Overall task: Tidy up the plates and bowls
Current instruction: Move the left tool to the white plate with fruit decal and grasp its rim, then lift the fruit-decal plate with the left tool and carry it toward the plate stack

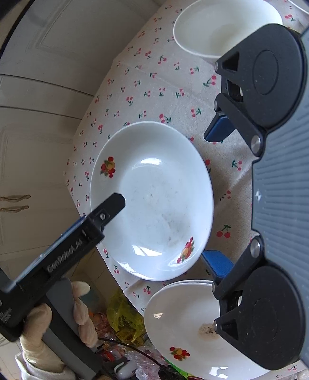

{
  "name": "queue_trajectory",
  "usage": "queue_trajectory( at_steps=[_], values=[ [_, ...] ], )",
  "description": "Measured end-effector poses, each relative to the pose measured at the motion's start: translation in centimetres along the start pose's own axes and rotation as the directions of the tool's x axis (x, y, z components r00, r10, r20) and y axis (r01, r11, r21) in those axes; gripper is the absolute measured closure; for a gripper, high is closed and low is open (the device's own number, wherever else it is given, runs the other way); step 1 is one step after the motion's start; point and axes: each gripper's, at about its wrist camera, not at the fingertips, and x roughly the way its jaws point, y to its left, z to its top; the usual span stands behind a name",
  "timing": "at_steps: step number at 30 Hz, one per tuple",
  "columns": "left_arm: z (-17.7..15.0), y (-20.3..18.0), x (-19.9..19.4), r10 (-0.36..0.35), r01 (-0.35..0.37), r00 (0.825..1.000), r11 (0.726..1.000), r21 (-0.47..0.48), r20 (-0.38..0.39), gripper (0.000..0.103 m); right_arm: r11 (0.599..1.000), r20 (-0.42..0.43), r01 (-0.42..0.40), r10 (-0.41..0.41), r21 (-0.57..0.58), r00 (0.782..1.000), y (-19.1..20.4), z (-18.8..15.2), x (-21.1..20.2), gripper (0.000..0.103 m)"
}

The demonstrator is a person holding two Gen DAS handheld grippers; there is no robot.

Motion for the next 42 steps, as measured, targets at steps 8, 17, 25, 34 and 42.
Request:
queue_trajectory(
  at_steps=[8,17,25,34,42],
  values=[
    [-0.1,0.4,1.7,-0.021,0.022,0.999,1.000,0.022,-0.042,0.026,0.996,0.009,0.054,-0.053,-0.076,0.999,1.6,-0.2,0.4,0.007],
    [0.2,0.6,2.7,-0.048,0.049,0.997,0.998,0.031,-0.057,0.028,0.998,-0.001,0.039,-0.040,-0.055,0.999,1.2,0.5,1.2,0.009],
    [0.6,0.5,2.9,-0.048,0.051,0.997,0.997,0.055,-0.057,0.028,0.997,-0.011,0.061,-0.062,-0.042,0.998,1.9,0.6,1.8,0.011],
    [0.5,0.5,2.9,-0.050,0.053,0.998,0.997,0.062,-0.048,0.028,0.997,-0.021,0.071,-0.071,-0.035,0.997,2.0,0.8,2.3,0.012],
    [0.3,0.1,2.8,-0.058,0.061,0.997,0.996,0.071,-0.049,0.028,0.996,-0.003,0.082,-0.082,-0.018,0.997,1.5,0.7,1.8,0.012]
  ],
)
